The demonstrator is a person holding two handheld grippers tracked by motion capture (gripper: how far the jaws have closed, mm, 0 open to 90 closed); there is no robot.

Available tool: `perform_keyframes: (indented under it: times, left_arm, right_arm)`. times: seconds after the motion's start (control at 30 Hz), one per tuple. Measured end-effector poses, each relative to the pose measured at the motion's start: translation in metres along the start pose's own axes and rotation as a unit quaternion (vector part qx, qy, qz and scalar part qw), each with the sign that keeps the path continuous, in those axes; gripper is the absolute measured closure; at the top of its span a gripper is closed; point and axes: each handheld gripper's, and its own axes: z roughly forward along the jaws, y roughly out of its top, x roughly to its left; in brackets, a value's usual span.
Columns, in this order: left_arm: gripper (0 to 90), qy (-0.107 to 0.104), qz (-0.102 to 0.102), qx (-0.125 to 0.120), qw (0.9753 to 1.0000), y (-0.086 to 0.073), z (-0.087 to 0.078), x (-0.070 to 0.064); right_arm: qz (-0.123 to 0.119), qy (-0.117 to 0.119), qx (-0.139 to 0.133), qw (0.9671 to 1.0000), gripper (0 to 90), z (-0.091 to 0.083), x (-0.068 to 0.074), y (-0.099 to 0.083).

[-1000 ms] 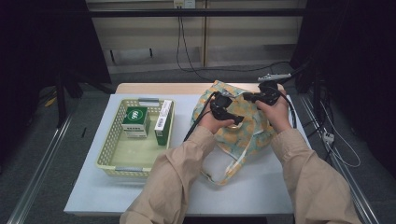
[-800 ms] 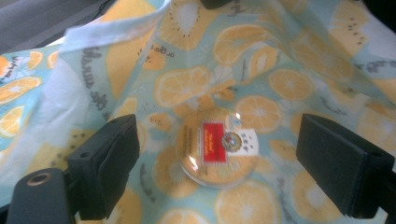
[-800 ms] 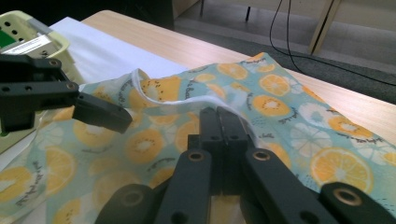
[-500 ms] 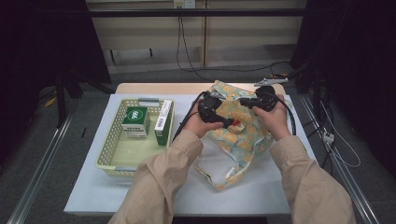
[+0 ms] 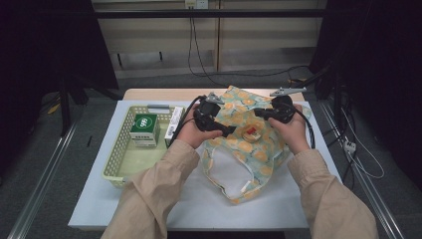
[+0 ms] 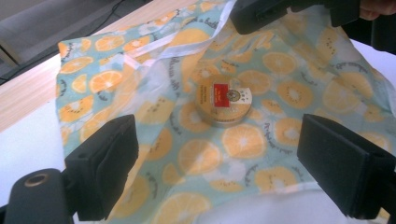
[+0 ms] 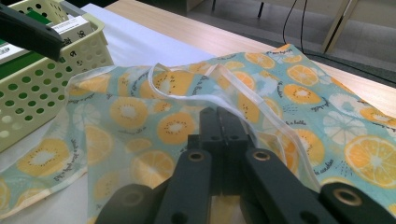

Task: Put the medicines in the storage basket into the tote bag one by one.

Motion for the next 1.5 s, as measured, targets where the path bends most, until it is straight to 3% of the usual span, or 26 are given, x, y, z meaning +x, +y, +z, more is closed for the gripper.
perform_keyframes:
  times: [0.47,0.63,0.73,1.5]
  left_arm:
    - [11.7,0.021,-0.014,0.011,0.9996,-0.018,-0.041,0.02]
    - [11.7,0.03,-0.008,0.015,0.9994,-0.023,-0.054,0.026]
    - [11.7,0.027,-0.015,0.017,0.9994,-0.026,-0.06,0.031]
    - [11.5,0.053,-0.029,0.032,0.9976,-0.05,-0.095,0.059]
  right_arm:
    - [-0.002,0.005,-0.001,1.0,90.0,-0.003,0.003,-0.004]
    - [-0.001,0.003,0.0,1.0,90.0,-0.003,0.002,-0.006]
    - [0.001,0.003,-0.001,1.0,90.0,-0.003,0.003,-0.007]
    - [0.002,0.003,-0.002,1.0,90.0,-0.007,0.003,-0.009]
